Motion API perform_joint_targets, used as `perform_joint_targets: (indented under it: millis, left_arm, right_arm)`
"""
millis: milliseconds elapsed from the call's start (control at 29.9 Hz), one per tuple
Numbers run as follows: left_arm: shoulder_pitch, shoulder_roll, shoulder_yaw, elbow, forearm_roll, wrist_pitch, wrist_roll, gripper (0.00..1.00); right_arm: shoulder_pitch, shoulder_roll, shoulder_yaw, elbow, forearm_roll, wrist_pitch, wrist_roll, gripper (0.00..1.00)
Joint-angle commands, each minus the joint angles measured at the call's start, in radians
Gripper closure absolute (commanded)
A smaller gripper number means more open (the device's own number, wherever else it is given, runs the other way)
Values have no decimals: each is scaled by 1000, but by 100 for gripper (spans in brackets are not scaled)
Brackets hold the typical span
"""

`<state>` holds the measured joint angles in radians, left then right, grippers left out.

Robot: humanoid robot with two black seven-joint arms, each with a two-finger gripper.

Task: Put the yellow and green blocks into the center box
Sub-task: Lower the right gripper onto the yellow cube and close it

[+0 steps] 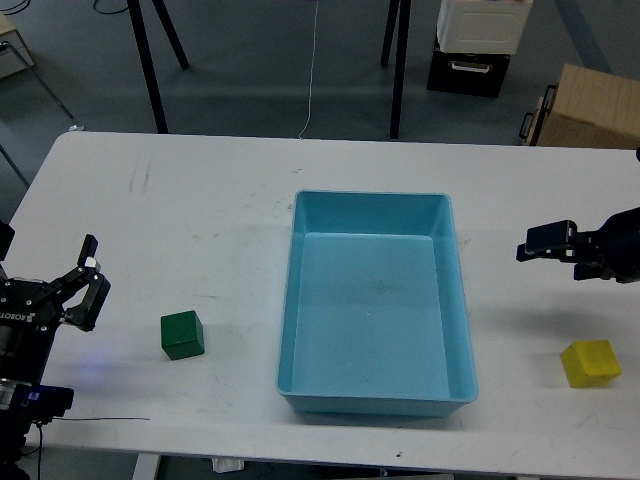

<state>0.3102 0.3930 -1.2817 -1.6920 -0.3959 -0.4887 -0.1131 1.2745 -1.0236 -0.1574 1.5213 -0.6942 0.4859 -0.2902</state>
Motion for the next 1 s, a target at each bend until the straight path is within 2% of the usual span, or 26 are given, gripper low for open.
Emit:
perform_joint_targets:
  millis: [0, 100, 368, 869, 969]
  left_arm:
    - [0, 0, 1, 0, 0, 0, 0, 0]
    - [-2, 0, 1, 2, 0, 0, 0, 0]
    - [-6, 0, 2, 15, 2, 0, 0, 0]
    - [-20, -10, 31, 37, 2, 0, 0, 0]
    - [-20, -10, 31, 43, 2, 0, 0, 0]
  right_arm:
    - [0, -39, -100, 42, -200, 3, -1, 0]
    - [-21, -49, -134, 43, -292, 3, 0, 0]
    - [-83, -75, -132, 51, -315, 3, 2, 0]
    - [-198, -17, -131, 46, -321, 3, 5, 0]
    - [-204, -3, -128, 46, -321, 3, 5, 4]
